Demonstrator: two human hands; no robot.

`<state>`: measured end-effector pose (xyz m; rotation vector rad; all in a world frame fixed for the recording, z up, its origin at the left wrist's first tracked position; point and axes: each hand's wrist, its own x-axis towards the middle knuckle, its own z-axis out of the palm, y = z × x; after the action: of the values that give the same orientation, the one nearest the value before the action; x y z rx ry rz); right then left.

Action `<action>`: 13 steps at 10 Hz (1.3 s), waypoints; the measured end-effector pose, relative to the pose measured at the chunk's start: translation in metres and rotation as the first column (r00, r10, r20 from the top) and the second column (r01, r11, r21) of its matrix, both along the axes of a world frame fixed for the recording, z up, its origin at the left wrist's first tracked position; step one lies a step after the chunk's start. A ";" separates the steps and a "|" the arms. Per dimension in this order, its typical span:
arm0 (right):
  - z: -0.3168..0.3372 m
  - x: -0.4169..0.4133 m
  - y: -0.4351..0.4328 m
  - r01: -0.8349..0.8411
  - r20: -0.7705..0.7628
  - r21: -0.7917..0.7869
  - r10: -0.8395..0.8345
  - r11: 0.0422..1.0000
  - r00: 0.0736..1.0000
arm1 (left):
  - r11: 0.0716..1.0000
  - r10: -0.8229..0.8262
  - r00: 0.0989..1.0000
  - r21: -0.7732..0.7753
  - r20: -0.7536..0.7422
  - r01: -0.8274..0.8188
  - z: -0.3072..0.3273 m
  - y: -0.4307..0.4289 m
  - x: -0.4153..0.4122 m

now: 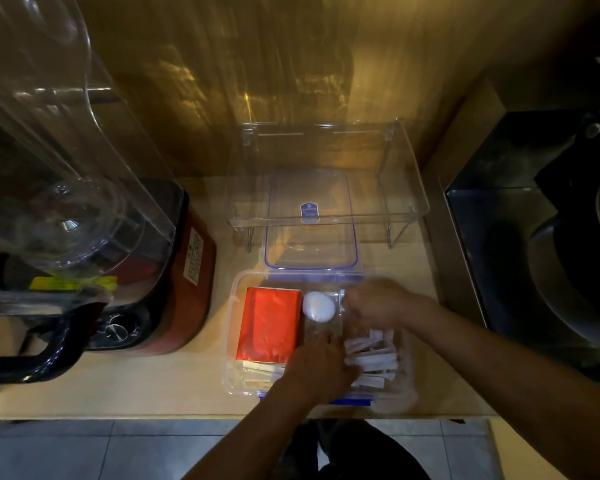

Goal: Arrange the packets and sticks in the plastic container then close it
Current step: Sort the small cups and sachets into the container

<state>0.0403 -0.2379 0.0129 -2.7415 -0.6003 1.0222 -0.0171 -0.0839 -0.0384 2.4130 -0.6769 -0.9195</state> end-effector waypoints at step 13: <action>0.046 0.003 0.000 -0.253 0.055 -0.380 0.295 0.890 0.954 | 0.999 0.039 0.991 -0.018 0.132 -0.037 -0.001 -0.008 0.003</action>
<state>0.0435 -0.2379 0.0585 -3.1242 -0.9228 1.1500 -0.0140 -0.0919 -0.0395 2.4807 -0.6799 -0.7417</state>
